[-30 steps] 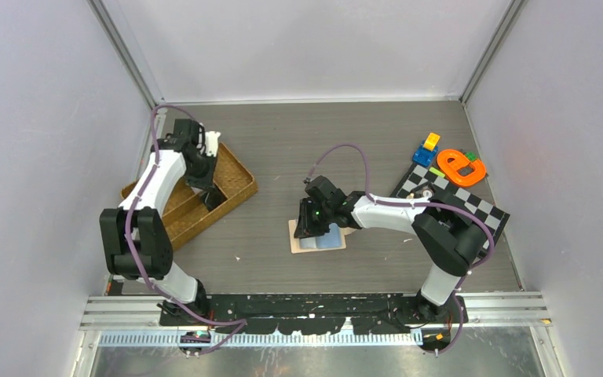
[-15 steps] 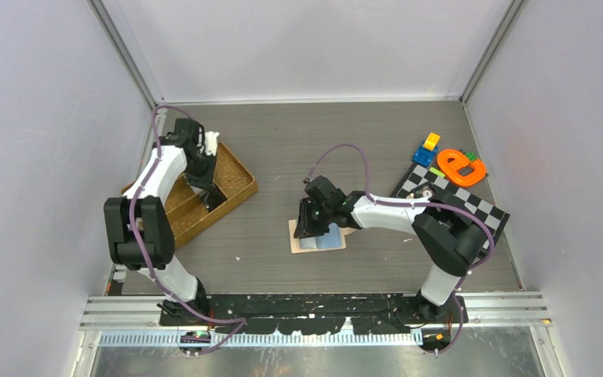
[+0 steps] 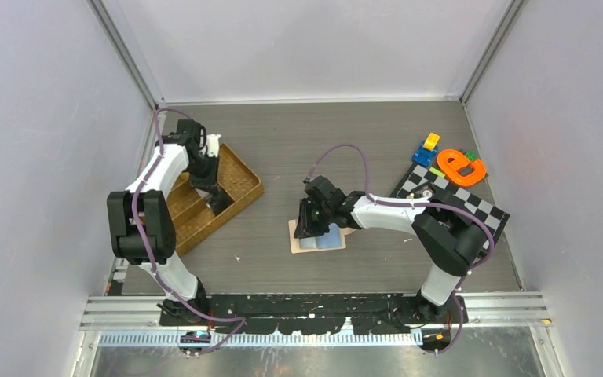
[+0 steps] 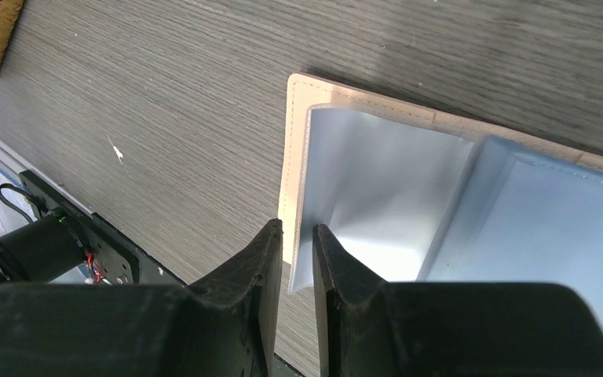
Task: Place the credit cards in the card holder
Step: Pick up the credit card from the storage box, then insert the credit card into the card slot.
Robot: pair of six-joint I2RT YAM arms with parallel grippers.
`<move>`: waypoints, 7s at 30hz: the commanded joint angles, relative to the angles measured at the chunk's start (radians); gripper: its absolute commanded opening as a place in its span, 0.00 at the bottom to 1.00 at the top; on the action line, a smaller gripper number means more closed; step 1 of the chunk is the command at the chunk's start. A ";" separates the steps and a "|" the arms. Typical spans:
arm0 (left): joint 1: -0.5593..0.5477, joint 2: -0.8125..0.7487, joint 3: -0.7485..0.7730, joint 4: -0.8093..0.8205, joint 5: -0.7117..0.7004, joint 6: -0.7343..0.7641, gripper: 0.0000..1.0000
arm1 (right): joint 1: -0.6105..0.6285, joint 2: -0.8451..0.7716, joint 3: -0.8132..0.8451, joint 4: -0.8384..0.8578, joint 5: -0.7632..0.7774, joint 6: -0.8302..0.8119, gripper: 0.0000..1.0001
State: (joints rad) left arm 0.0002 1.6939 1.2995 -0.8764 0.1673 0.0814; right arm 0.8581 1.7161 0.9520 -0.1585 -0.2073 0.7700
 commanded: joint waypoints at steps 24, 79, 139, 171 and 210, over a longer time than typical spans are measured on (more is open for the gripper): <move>-0.005 -0.030 -0.035 -0.050 0.163 -0.051 0.13 | 0.011 -0.009 0.030 -0.001 0.029 0.014 0.25; -0.503 -0.656 -0.357 0.719 0.065 -0.823 0.00 | -0.175 -0.628 -0.211 0.200 -0.091 0.127 0.82; -0.680 -0.718 -0.491 0.850 0.474 -0.816 0.74 | -0.344 -0.687 -0.030 -0.090 -0.729 -0.074 0.01; -0.726 -0.636 -0.655 1.246 0.604 -1.054 0.00 | -0.343 -0.658 -0.015 -0.211 -0.656 -0.194 0.25; -0.651 -0.295 -0.822 1.245 0.197 -1.049 0.00 | -0.189 -0.313 -0.176 -0.223 0.363 -0.126 0.31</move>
State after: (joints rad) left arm -0.6796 1.3647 0.4969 0.2874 0.3222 -0.9661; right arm 0.6609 1.3930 0.7315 -0.4156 0.0746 0.6334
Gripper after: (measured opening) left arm 0.010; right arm 0.392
